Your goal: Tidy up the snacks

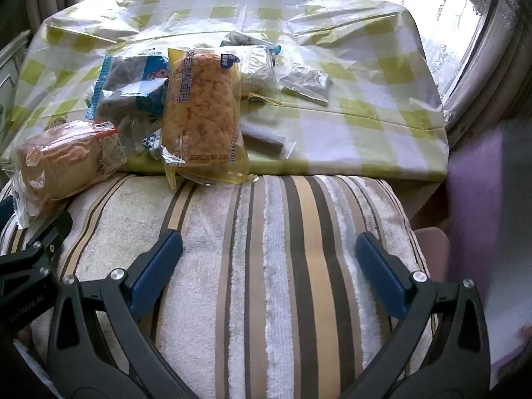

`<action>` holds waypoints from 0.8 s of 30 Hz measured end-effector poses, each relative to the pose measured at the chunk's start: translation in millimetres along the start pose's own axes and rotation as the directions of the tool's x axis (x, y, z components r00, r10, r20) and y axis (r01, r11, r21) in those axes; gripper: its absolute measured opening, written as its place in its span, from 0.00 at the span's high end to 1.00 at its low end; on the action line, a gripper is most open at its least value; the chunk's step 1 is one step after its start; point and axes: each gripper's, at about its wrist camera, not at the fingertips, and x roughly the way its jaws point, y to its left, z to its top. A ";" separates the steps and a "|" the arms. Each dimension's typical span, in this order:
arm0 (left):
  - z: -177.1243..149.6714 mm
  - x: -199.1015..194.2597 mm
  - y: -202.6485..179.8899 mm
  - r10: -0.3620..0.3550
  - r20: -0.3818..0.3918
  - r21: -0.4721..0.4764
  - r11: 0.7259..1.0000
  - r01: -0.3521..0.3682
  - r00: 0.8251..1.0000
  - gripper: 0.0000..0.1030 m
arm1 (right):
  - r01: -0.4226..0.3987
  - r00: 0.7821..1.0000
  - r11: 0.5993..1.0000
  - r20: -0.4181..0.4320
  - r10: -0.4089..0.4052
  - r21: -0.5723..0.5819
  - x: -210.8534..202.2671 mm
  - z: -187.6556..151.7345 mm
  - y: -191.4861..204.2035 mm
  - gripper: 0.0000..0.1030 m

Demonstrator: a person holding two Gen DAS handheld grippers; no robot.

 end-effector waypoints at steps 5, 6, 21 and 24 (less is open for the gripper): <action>-3.2 -2.7 -1.4 -0.009 -0.004 -0.004 1.000 0.009 1.000 0.00 | 0.004 1.000 1.000 0.000 -0.004 -0.002 -1.3 -0.6 0.9 0.00; -4.1 -3.4 -2.8 -0.007 -0.006 -0.004 1.000 0.007 1.000 0.00 | 0.003 1.000 1.000 0.000 -0.003 -0.001 -1.7 -0.8 1.3 0.00; -2.2 -1.3 0.1 -0.004 -0.012 -0.014 1.000 0.003 1.000 0.00 | -0.002 1.000 1.000 -0.001 0.002 0.000 0.1 0.7 -0.1 0.00; -0.6 -1.4 2.0 -0.007 -0.014 -0.012 1.000 0.007 1.000 0.00 | -0.003 1.000 1.000 -0.001 0.003 -0.001 0.8 1.1 0.4 0.00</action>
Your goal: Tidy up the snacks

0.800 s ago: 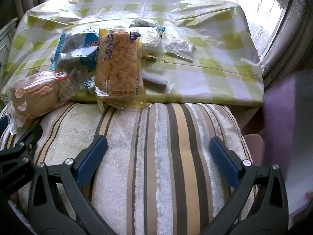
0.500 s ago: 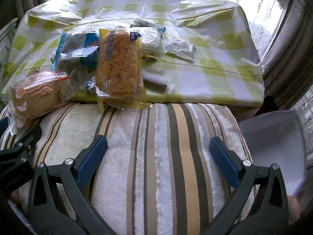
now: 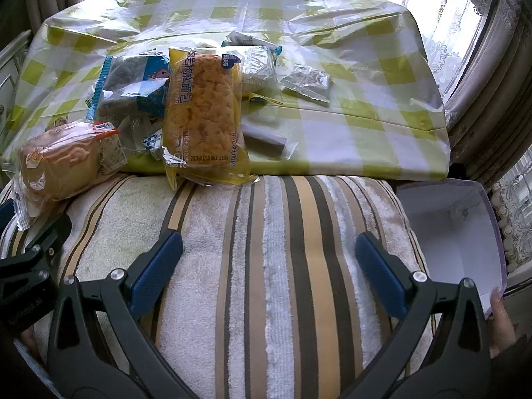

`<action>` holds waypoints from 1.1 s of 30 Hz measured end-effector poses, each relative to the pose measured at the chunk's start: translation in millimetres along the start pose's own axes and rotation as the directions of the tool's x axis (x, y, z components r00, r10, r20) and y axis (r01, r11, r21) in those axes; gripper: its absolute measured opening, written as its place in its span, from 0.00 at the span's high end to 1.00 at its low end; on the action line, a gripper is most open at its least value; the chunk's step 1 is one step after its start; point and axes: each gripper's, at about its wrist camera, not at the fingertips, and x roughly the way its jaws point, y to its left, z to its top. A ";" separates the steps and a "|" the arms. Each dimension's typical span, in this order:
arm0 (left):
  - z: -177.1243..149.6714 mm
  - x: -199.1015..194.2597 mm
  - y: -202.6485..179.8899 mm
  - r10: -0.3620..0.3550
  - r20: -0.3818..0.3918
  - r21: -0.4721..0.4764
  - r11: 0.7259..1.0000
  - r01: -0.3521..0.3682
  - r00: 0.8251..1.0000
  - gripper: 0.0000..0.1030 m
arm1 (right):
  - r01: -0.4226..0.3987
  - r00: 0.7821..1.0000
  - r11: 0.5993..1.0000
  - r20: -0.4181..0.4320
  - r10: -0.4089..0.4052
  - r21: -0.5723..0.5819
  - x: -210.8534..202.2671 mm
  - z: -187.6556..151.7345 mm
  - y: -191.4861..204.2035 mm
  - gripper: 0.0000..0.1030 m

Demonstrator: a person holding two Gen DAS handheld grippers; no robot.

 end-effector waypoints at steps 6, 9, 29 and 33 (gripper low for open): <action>0.7 -0.7 -0.9 0.012 0.000 0.010 1.000 -0.012 1.000 0.00 | -0.001 1.000 1.000 0.001 0.001 0.000 -0.7 -0.9 -0.5 0.00; 0.9 -0.4 -0.2 0.009 0.002 0.009 1.000 -0.009 1.000 0.00 | 0.000 1.000 1.000 0.001 0.000 0.000 -0.7 -0.7 -0.3 0.00; -3.4 -1.5 1.6 0.005 0.033 0.003 1.000 -0.005 0.999 0.00 | 0.005 1.000 1.000 0.019 -0.005 0.009 -1.8 -1.5 -0.6 0.00; -3.8 -1.6 1.5 0.003 0.033 0.003 1.000 -0.004 0.999 0.00 | 0.005 1.000 1.000 0.019 -0.005 0.009 -1.9 -1.7 -0.5 0.00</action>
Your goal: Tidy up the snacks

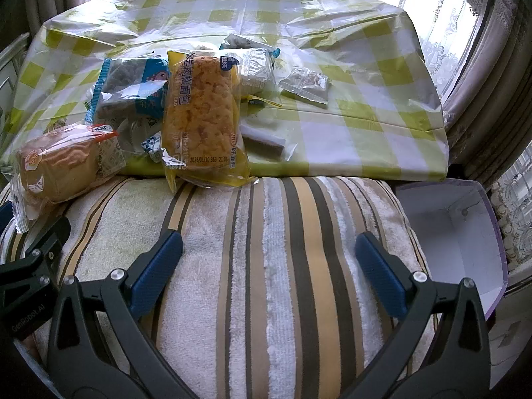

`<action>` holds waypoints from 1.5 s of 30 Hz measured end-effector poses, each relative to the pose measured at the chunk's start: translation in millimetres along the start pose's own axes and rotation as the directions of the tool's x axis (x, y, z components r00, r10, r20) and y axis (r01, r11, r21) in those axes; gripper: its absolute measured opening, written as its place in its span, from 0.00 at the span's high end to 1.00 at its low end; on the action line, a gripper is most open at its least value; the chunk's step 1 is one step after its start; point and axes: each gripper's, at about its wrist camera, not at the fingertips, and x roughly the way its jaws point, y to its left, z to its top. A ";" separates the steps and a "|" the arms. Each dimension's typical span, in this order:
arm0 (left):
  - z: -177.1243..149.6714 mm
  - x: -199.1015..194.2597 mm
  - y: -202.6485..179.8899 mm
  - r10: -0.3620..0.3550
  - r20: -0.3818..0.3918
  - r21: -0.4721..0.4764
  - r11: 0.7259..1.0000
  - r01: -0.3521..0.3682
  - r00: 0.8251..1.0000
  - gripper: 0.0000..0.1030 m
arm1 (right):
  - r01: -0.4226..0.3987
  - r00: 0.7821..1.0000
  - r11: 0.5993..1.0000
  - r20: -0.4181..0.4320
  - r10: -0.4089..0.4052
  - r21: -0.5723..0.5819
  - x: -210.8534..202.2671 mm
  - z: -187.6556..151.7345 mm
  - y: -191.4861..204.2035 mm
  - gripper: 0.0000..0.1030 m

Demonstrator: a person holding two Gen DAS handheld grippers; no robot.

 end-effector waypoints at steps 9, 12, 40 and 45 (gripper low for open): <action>-0.2 0.1 -0.3 0.001 0.000 0.000 1.000 -0.001 1.000 0.00 | 0.000 1.000 1.000 0.000 0.000 0.000 0.1 0.1 0.0 0.00; -0.5 0.0 -0.5 0.001 0.001 0.000 1.000 -0.001 1.000 0.00 | 0.000 1.000 1.000 0.000 0.000 0.000 0.1 0.1 0.0 0.00; -2.3 -9.4 4.4 -0.044 0.021 -0.006 0.999 0.044 0.999 0.00 | -0.002 1.000 1.000 -0.001 0.002 0.002 -0.3 -0.6 0.1 0.00; -9.6 -22.9 9.6 -0.100 0.052 0.000 0.995 0.100 0.994 0.00 | -0.043 0.999 0.999 -0.020 0.043 -0.001 -1.6 2.2 -4.7 0.00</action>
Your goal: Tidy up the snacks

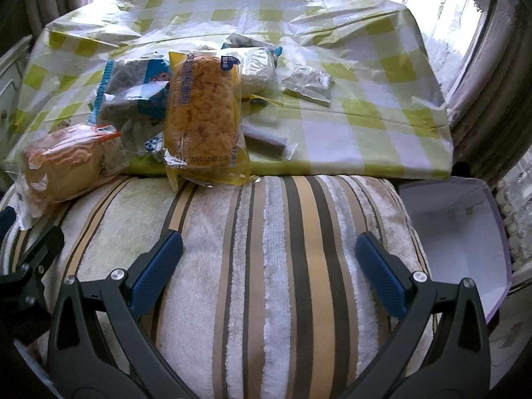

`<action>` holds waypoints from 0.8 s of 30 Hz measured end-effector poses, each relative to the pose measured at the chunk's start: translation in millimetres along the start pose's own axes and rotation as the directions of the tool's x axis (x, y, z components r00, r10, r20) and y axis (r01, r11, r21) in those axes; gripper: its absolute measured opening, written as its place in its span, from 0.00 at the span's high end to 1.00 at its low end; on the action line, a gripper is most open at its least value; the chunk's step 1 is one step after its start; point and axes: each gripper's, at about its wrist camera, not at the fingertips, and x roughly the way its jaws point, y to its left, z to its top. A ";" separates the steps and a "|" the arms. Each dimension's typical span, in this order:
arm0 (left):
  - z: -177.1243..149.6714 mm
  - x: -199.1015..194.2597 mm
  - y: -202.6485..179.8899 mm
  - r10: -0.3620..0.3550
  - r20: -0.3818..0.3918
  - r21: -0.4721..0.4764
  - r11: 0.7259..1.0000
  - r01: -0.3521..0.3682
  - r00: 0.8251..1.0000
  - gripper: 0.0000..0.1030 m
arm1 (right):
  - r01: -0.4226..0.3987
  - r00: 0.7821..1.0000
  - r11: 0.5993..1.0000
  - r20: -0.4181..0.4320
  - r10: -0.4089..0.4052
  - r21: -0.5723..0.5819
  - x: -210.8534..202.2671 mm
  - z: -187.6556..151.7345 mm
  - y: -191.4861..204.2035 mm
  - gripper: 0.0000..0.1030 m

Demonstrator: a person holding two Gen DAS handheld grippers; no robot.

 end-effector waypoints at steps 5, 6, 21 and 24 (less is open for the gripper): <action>-10.4 -21.3 4.5 -0.071 0.072 0.007 0.997 0.071 0.995 0.00 | -0.098 0.995 0.995 0.007 0.098 -0.023 -0.2 3.0 -9.6 0.00; -10.5 -25.9 5.4 -0.086 0.095 0.004 0.996 0.086 0.992 0.00 | -0.111 0.994 0.994 0.011 0.111 -0.022 -1.0 3.5 -11.4 0.00; 58.4 12.7 -0.5 -0.148 0.049 0.045 0.988 0.145 0.988 0.01 | -0.196 0.974 0.981 0.116 0.194 0.006 9.8 49.1 -3.4 0.00; 58.4 28.3 -1.9 -0.173 -0.024 0.050 0.983 0.174 0.985 0.10 | -0.159 0.980 0.986 0.113 0.164 -0.051 18.0 59.8 11.3 0.00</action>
